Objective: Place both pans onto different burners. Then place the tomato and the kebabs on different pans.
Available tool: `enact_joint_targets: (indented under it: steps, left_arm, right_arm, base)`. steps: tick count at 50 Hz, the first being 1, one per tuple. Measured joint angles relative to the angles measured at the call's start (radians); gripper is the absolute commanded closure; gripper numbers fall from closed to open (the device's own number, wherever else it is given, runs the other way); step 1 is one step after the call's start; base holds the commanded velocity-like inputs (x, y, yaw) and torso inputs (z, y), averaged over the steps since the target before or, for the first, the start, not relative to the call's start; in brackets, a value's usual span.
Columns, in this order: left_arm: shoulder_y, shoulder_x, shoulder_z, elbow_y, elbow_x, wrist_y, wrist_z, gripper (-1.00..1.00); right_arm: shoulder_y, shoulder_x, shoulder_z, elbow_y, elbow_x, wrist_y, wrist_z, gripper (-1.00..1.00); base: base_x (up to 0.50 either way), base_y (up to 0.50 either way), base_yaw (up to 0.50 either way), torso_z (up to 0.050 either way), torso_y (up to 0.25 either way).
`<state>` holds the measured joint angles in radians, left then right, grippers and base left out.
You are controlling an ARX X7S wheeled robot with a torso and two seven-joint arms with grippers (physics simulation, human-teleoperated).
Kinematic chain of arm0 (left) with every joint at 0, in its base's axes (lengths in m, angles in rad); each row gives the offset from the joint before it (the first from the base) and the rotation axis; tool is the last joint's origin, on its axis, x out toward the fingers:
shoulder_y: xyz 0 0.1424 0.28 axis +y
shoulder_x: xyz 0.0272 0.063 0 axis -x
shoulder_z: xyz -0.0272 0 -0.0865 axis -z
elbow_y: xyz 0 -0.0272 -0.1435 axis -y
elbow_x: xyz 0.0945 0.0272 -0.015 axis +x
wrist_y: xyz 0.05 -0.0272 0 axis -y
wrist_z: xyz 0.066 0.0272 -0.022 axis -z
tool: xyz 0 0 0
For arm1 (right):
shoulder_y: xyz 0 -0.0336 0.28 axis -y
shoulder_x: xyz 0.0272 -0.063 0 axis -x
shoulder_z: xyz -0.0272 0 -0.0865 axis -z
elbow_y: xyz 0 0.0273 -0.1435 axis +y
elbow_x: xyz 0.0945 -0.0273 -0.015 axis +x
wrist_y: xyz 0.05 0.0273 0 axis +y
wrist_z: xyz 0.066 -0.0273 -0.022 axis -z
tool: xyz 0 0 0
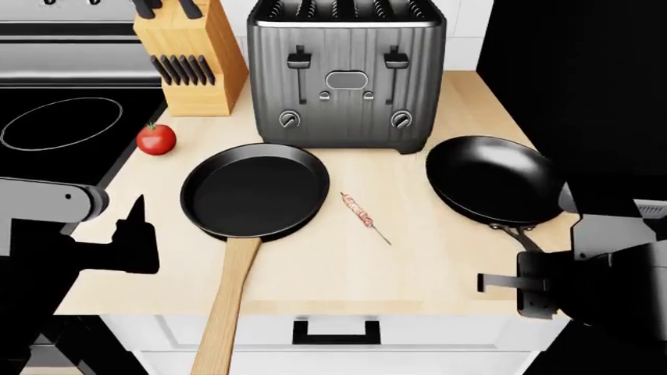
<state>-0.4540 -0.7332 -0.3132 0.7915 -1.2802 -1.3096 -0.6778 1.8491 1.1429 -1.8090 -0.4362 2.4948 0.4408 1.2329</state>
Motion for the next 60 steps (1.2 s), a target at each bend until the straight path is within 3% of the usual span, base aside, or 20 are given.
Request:
enact_joint_targets:
  steps: [38,60]
  left_arm:
    - [-0.011,-0.012,0.034,-0.01,-0.009,0.025,-0.018,-1.0]
    - [-0.013,-0.021,0.038,-0.011,-0.028,0.038,-0.031,-1.0]
  right_arm:
    - [0.056,0.071,0.073,-0.067,-0.086,0.04,-0.002,1.0]
    - [0.101,0.043,0.097,-0.089,-0.017,0.101,0.029,1.0]
  base:
    - [0.0,0.0,0.0,0.0,0.001]
    - [0.0,0.0,0.0,0.0,0.001]
